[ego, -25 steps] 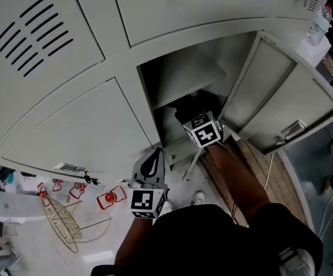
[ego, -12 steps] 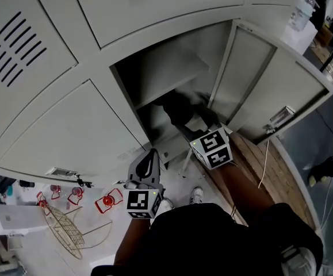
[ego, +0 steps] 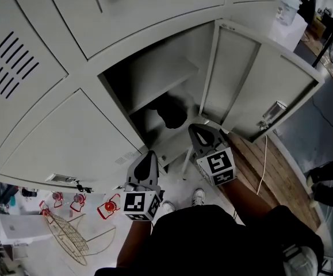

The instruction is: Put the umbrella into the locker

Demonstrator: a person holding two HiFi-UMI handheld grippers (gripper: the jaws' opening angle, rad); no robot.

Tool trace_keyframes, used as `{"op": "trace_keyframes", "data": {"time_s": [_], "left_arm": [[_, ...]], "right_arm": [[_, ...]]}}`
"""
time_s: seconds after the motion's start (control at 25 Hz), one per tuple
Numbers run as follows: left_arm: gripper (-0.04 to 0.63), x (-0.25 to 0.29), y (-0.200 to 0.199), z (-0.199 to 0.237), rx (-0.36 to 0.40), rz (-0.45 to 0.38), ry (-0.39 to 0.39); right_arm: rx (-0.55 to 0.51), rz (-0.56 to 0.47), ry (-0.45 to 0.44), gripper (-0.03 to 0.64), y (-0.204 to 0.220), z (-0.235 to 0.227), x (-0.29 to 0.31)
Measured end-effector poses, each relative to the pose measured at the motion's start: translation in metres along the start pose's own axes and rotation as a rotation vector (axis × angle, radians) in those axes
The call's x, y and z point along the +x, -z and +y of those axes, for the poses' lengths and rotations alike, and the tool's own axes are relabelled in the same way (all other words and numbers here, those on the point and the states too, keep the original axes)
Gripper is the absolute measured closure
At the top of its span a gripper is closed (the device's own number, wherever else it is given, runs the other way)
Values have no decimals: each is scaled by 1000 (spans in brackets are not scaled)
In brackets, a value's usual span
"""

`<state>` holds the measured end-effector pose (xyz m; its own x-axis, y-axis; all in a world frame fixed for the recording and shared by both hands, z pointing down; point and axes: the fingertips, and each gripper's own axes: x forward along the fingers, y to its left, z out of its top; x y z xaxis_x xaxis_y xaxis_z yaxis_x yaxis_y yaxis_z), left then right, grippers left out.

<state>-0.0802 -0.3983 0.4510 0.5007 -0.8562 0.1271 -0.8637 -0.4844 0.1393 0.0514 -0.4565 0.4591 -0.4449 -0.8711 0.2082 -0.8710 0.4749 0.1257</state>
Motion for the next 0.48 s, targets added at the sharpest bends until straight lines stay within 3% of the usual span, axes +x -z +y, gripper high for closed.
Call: {"op": "trace_keyframes", "data": {"time_s": [0.48], "left_arm": [[600,1,4,-6,37,-1,10]], "right_arm": [[-16,-22,-6,620,8,13,-25]]}}
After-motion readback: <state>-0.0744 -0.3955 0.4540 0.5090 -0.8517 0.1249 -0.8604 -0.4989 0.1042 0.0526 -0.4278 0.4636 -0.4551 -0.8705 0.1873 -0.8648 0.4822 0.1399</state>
